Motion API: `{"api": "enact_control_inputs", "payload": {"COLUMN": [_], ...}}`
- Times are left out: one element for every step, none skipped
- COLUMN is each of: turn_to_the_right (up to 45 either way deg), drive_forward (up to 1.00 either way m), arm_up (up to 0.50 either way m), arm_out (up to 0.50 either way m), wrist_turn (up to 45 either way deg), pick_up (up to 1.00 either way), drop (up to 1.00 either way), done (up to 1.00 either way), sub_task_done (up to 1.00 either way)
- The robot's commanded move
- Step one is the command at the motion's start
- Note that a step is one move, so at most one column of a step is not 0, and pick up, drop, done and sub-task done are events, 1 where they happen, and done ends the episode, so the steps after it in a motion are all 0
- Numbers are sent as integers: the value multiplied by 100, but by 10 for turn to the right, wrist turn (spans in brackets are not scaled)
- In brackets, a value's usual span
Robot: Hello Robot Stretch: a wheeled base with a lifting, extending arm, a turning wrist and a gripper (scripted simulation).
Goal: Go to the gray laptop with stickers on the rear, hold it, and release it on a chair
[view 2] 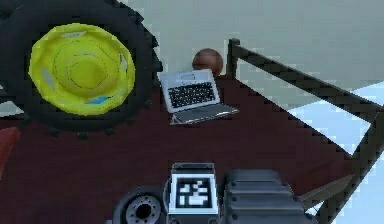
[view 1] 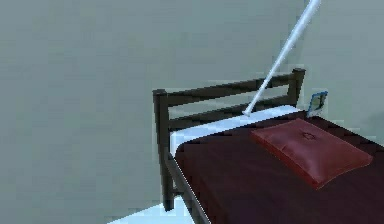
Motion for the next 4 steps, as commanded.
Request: {"api": "enact_control_inputs", "payload": {"turn_to_the_right": [0,0,0,0], "drive_forward": [0,0,0,0], "arm_up": [0,0,0,0], "arm_out": [50,0,0,0], "wrist_turn": [0,450,450,450], "pick_up": [0,0,0,0], "drop": [0,0,0,0], "done": [0,0,0,0], "sub_task_done": [0,0,0,0]}}
